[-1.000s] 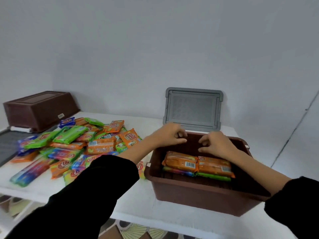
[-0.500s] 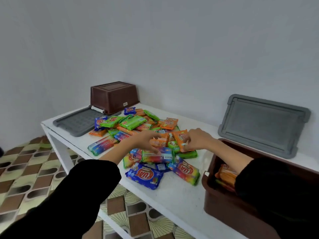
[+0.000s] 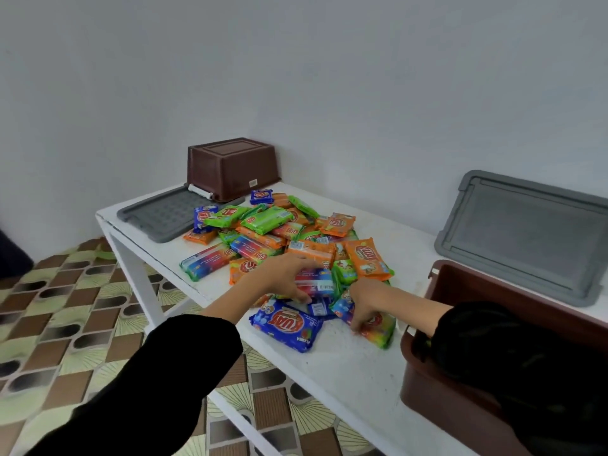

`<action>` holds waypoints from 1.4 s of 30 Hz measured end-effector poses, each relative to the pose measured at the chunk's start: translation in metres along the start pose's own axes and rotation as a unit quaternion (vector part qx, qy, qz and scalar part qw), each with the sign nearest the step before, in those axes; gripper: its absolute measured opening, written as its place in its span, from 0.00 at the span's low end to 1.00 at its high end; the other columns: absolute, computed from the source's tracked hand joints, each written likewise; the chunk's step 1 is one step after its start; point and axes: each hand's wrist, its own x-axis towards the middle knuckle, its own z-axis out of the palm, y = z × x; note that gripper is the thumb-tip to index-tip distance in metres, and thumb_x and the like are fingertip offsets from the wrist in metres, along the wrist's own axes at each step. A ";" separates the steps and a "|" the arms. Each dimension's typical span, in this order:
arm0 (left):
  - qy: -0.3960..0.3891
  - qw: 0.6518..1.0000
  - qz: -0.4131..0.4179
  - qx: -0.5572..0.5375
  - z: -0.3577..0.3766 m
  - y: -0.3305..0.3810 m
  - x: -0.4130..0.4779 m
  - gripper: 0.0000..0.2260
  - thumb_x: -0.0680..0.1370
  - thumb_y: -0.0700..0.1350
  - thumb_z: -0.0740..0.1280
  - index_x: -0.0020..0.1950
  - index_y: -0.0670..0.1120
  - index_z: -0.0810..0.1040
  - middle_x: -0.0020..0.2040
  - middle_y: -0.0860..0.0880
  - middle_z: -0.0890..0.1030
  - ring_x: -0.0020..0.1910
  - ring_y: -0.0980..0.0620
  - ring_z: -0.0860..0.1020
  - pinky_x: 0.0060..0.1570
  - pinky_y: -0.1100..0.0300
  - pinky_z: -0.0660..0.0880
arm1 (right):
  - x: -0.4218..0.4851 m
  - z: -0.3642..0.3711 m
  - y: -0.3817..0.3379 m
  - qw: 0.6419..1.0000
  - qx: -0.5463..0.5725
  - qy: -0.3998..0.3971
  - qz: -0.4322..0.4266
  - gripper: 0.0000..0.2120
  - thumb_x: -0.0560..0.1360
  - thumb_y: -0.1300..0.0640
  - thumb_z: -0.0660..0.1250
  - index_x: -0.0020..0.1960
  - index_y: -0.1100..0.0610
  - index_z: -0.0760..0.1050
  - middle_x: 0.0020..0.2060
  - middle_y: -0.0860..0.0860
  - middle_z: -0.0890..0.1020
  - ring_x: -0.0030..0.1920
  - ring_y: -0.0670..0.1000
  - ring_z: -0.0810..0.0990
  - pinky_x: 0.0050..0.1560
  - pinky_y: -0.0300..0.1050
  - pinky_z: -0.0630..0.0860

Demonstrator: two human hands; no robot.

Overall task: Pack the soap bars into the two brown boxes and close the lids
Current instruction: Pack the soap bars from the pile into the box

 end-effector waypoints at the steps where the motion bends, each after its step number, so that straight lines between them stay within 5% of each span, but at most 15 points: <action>1: 0.005 1.000 0.003 -0.004 0.000 0.001 0.001 0.33 0.71 0.55 0.71 0.73 0.58 0.61 0.69 0.49 0.68 0.67 0.49 0.67 0.62 0.52 0.69 | 0.000 0.000 0.000 1.000 0.013 0.005 0.009 0.16 0.68 0.46 0.71 0.35 0.57 0.70 0.32 0.49 0.73 0.33 0.49 0.72 0.30 0.39 0.66; 3: 0.017 1.000 0.005 -0.001 -0.001 0.003 0.001 0.32 0.70 0.55 0.71 0.72 0.58 0.63 0.66 0.49 0.70 0.62 0.49 0.69 0.58 0.54 0.71 | -0.003 -0.005 0.001 0.999 0.037 0.008 0.019 0.17 0.69 0.45 0.70 0.34 0.57 0.69 0.31 0.49 0.72 0.30 0.48 0.71 0.27 0.38 0.65; 5: 0.032 0.999 -0.004 0.008 -0.008 0.002 -0.001 0.32 0.70 0.56 0.71 0.72 0.58 0.63 0.62 0.48 0.72 0.58 0.50 0.70 0.54 0.55 0.72 | -0.010 -0.013 0.005 0.997 0.073 0.007 0.013 0.17 0.70 0.45 0.69 0.45 0.60 0.75 0.38 0.52 0.79 0.39 0.51 0.79 0.28 0.38 0.70; 8: 0.067 0.997 -0.025 -0.011 -0.032 -0.004 -0.005 0.32 0.69 0.58 0.72 0.71 0.58 0.65 0.59 0.48 0.73 0.56 0.50 0.71 0.54 0.54 0.72 | -0.024 -0.030 0.017 0.986 0.157 0.050 0.010 0.28 0.70 0.45 0.70 0.61 0.64 0.72 0.55 0.56 0.79 0.55 0.55 0.79 0.45 0.44 0.79; 16: 0.169 0.985 0.019 -0.022 -0.110 0.022 -0.006 0.30 0.68 0.55 0.74 0.69 0.55 0.70 0.57 0.47 0.75 0.55 0.49 0.73 0.54 0.53 0.72 | -0.083 -0.094 0.082 0.895 0.364 0.252 0.044 0.30 0.67 0.50 0.74 0.63 0.61 0.70 0.52 0.55 0.74 0.50 0.54 0.75 0.38 0.48 0.80; 22: 0.140 0.977 0.160 -0.024 -0.128 0.106 0.019 0.29 0.68 0.55 0.74 0.68 0.55 0.71 0.56 0.49 0.76 0.54 0.50 0.74 0.56 0.52 0.73 | -0.156 -0.079 0.145 0.906 0.290 0.290 0.104 0.30 0.66 0.51 0.74 0.64 0.58 0.70 0.53 0.54 0.75 0.49 0.52 0.75 0.36 0.42 0.78; 29: 0.013 0.943 0.329 0.052 -0.082 0.215 0.056 0.33 0.66 0.62 0.70 0.69 0.58 0.68 0.57 0.47 0.75 0.53 0.51 0.73 0.54 0.55 0.71 | -0.192 0.015 0.180 0.945 0.189 0.187 0.190 0.32 0.64 0.47 0.75 0.63 0.59 0.71 0.57 0.56 0.78 0.54 0.55 0.77 0.55 0.47 0.76; 36: -0.036 0.917 0.369 0.145 -0.019 0.264 0.078 0.31 0.70 0.56 0.70 0.71 0.58 0.65 0.58 0.49 0.73 0.55 0.51 0.73 0.49 0.57 0.69 | -0.180 0.092 0.186 0.947 0.148 0.135 0.253 0.31 0.65 0.51 0.75 0.63 0.57 0.68 0.60 0.56 0.73 0.59 0.54 0.72 0.54 0.43 0.70; 42: -0.020 0.898 0.379 0.223 -0.001 0.267 0.083 0.30 0.70 0.56 0.71 0.71 0.53 0.67 0.61 0.49 0.71 0.59 0.50 0.70 0.47 0.58 0.68 | -0.158 0.127 0.176 0.942 0.133 0.194 0.241 0.31 0.69 0.58 0.72 0.68 0.60 0.63 0.64 0.58 0.68 0.63 0.58 0.70 0.61 0.49 0.71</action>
